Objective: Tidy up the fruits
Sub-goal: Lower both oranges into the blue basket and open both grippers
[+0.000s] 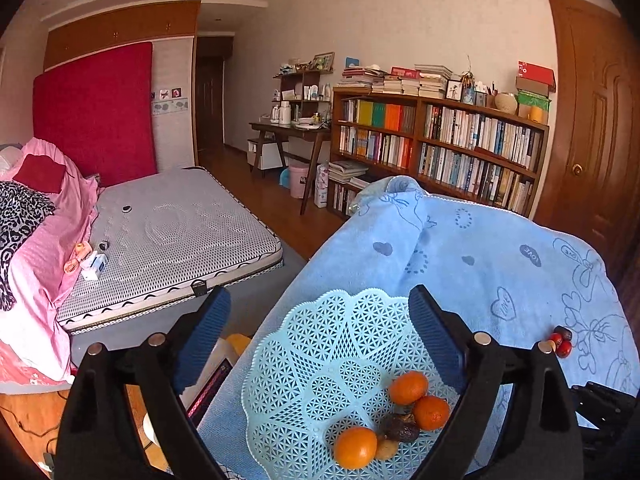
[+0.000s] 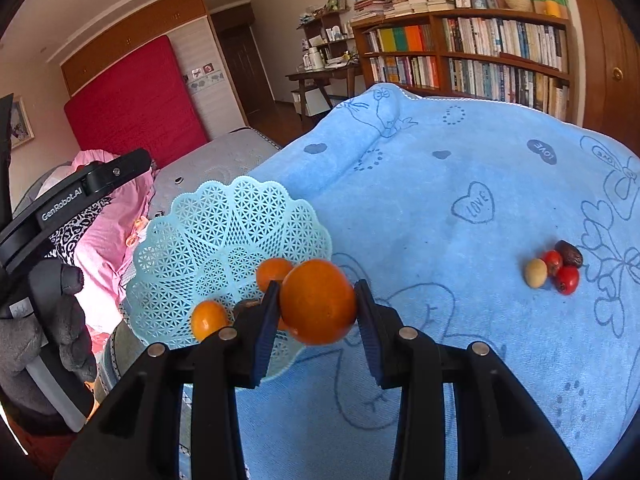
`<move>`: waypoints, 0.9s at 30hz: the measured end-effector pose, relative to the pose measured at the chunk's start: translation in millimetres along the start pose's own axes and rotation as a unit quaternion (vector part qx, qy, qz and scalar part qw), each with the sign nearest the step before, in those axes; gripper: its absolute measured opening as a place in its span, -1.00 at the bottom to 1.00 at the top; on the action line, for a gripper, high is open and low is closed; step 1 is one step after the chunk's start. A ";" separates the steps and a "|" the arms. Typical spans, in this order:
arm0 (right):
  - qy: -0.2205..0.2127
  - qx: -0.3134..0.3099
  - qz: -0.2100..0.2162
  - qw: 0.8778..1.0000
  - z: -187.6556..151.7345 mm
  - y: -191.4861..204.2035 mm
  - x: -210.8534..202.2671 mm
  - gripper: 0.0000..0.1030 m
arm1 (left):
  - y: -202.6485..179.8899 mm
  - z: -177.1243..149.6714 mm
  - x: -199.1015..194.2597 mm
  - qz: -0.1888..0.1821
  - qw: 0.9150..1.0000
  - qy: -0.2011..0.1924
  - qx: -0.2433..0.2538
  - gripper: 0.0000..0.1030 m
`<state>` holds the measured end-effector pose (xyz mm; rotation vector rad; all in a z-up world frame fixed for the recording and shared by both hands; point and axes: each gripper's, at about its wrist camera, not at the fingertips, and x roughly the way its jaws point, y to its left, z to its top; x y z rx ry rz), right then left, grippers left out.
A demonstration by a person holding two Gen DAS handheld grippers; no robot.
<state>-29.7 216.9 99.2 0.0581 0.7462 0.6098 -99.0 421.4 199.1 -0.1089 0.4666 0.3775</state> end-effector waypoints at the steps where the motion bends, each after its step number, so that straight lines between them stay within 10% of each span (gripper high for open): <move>1: 0.004 0.001 0.007 1.000 3.5 4.3 4.9 -0.26 | 1.2 2.1 -3.0 0.001 1.000 -0.006 0.001 0.85; 27: 0.041 -0.004 0.057 0.998 16.0 59.6 65.0 -0.13 | 25.6 17.2 -24.2 0.014 0.999 -0.041 -0.024 0.90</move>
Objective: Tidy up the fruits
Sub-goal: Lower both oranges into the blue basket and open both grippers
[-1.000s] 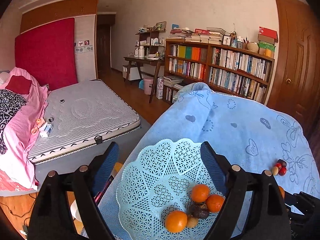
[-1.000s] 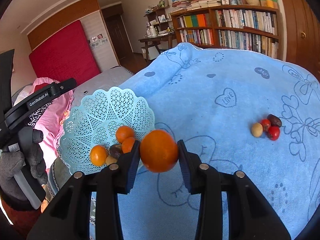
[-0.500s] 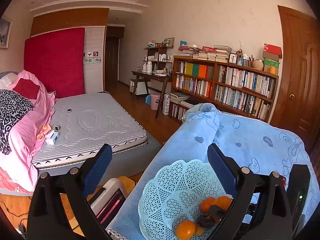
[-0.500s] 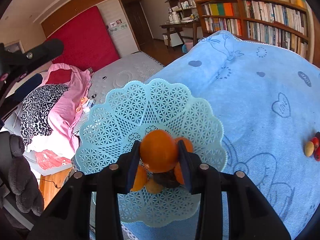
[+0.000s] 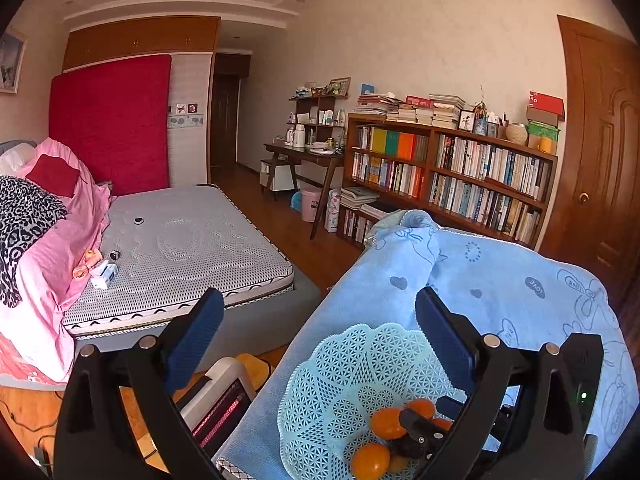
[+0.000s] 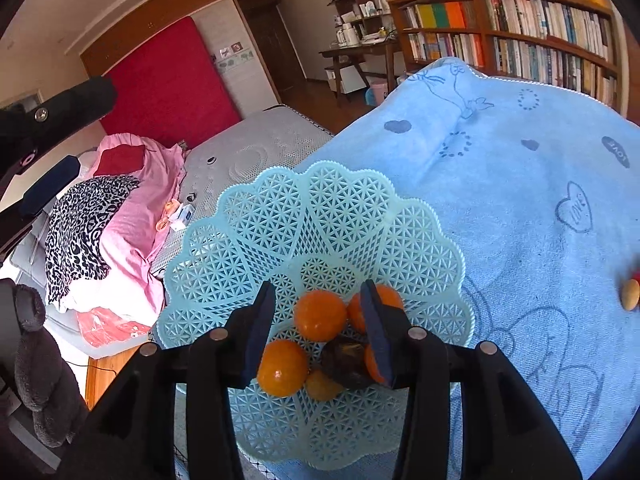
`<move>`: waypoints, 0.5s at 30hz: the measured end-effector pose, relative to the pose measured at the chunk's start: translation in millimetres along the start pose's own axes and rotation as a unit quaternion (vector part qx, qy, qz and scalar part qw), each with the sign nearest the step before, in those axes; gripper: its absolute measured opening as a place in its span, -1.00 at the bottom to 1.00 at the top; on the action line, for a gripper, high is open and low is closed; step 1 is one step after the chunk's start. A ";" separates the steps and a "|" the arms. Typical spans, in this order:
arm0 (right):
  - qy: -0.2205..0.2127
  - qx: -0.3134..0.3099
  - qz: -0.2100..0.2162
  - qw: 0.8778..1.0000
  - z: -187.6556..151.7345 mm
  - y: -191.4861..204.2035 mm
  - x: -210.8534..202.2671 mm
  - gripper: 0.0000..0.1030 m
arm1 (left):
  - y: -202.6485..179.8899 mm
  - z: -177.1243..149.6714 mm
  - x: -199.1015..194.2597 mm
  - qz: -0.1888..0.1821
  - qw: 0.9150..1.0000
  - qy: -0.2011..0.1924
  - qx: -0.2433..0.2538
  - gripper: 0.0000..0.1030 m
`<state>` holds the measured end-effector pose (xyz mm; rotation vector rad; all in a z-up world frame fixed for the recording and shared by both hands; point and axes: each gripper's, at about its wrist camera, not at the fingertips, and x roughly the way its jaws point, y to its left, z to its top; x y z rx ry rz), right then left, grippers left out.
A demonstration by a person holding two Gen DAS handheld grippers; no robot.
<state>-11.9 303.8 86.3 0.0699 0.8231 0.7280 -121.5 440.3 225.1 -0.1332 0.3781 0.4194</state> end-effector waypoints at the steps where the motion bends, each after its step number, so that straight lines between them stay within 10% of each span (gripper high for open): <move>1: -0.002 0.003 -0.001 1.000 -0.6 -2.3 -1.9 -0.13 | -1.1 -0.7 0.4 -0.001 1.000 0.001 0.001 0.90; 15: -0.039 0.036 -0.027 0.998 -0.8 -30.9 -31.0 -0.13 | -14.8 -8.9 -0.1 -0.017 1.000 0.010 0.017 0.92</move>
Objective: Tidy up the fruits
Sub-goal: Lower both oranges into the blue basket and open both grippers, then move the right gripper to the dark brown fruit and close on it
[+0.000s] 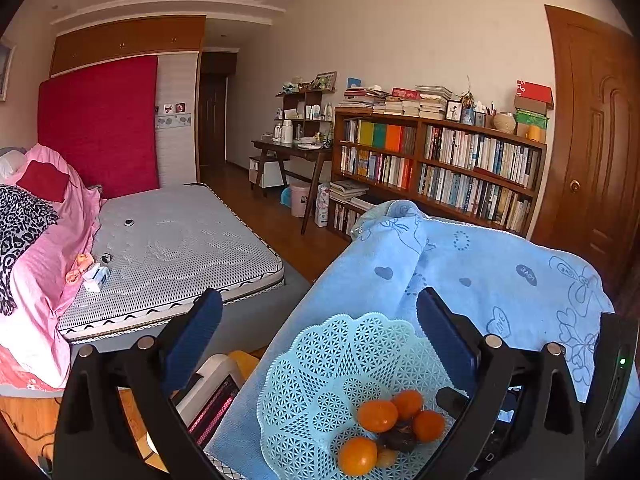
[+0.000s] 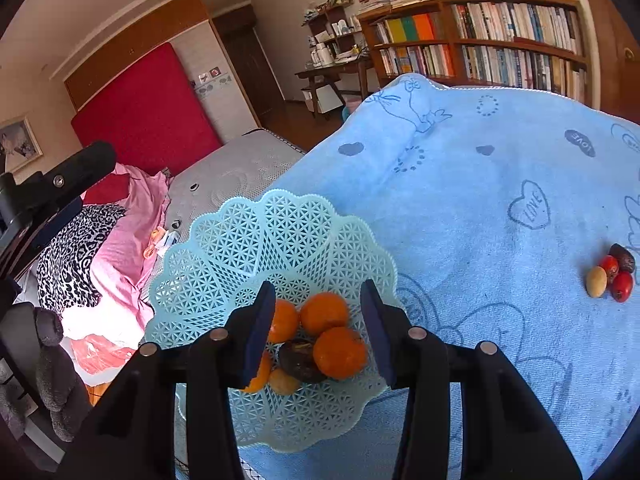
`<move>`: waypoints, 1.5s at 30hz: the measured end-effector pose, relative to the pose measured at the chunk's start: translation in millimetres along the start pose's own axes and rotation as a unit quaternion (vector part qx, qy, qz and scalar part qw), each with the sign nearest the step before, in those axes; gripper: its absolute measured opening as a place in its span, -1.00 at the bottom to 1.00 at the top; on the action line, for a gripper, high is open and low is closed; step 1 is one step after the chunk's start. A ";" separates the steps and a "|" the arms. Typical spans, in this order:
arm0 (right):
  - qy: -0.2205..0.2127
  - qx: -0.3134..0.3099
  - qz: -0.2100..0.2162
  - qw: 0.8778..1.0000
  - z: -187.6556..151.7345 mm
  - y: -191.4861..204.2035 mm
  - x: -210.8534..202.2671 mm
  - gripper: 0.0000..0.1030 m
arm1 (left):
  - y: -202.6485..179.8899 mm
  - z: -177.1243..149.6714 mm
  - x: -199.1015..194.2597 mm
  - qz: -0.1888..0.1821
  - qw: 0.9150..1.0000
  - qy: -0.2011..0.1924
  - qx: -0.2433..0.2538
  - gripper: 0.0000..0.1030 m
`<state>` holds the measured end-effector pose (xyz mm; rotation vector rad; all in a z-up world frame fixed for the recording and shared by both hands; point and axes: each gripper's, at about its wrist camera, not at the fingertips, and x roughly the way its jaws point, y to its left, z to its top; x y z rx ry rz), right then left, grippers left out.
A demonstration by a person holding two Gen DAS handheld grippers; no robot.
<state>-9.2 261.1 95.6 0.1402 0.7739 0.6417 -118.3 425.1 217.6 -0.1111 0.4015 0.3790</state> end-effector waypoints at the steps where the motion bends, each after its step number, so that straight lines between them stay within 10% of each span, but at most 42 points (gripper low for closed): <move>1: -0.001 0.005 -0.002 1.000 0.2 -4.1 -1.0 -0.13 | -0.7 0.6 0.8 -0.001 1.000 0.001 0.000 0.92; 26: -0.036 0.103 -0.097 0.989 6.8 -109.2 -34.7 -0.06 | -32.0 -14.2 10.7 -0.032 0.999 0.026 0.035 0.94; 45: -0.037 0.193 -0.235 0.952 30.7 -248.6 -55.4 -0.04 | -55.5 -30.2 21.3 -0.050 0.995 0.048 0.069 0.94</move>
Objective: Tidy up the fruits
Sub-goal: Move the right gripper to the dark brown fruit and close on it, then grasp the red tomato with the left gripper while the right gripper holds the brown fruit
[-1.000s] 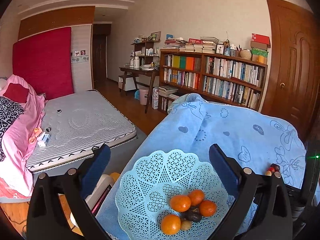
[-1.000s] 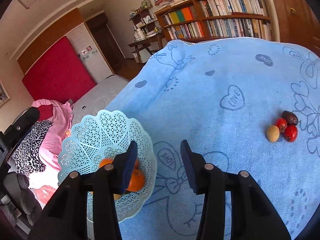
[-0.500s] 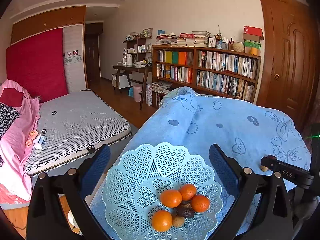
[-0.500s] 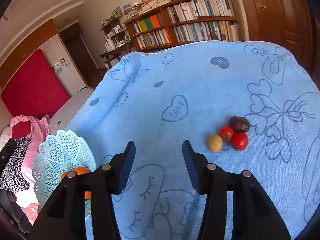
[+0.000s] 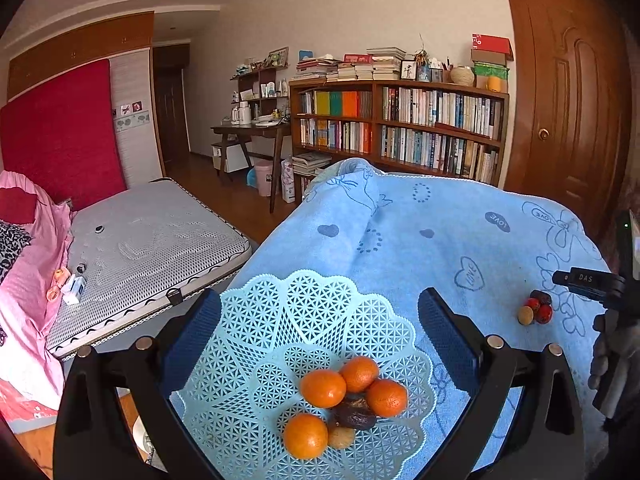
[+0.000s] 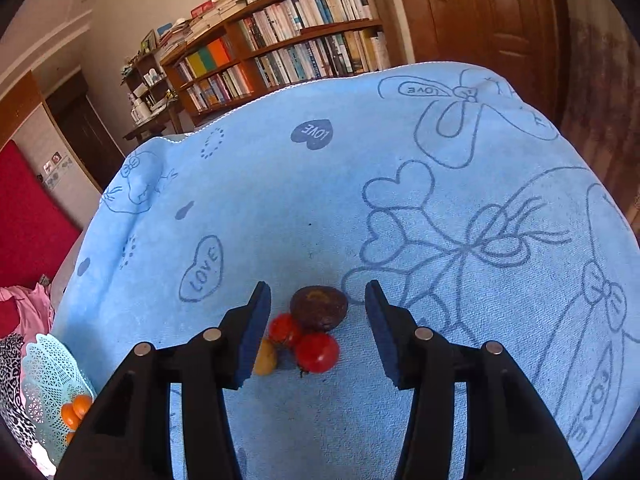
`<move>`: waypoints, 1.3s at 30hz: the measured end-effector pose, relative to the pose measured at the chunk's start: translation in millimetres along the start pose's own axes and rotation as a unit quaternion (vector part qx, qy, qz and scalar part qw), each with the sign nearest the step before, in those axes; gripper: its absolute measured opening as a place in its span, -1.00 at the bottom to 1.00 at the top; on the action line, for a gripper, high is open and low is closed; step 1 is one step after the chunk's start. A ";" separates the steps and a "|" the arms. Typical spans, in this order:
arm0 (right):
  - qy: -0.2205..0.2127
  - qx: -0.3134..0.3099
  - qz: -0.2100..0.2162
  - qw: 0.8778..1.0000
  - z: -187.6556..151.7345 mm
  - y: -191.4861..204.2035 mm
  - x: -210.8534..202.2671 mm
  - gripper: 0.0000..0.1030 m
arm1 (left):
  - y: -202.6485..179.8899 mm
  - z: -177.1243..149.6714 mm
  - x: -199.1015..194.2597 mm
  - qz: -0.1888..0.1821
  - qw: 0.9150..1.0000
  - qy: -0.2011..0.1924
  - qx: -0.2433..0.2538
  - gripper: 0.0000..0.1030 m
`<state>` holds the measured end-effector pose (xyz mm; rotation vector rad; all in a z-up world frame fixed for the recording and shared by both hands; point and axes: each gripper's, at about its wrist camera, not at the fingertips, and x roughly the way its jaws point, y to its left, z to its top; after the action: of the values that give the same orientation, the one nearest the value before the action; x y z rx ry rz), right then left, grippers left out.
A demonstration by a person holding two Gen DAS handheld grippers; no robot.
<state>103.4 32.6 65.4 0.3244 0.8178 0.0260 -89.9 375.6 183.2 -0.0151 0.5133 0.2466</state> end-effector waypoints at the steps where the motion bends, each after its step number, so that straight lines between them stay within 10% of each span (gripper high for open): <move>1: 0.004 0.000 -0.001 1.000 0.6 0.0 3.7 -0.04 | -1.4 -0.9 1.0 -0.001 1.000 0.002 0.002 0.94; 20: 0.053 -0.025 -0.028 0.998 -4.4 11.5 59.7 -0.04 | -14.3 -6.4 10.0 -0.009 1.000 0.014 0.015 0.94; 39: 0.039 -0.005 0.035 0.999 -29.3 -43.5 -14.8 -0.20 | -69.6 -16.1 12.8 -0.056 0.997 0.028 0.046 0.94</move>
<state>67.7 -2.9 44.5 0.3453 0.8838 0.1092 -70.4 309.8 159.6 0.0392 0.5780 0.1132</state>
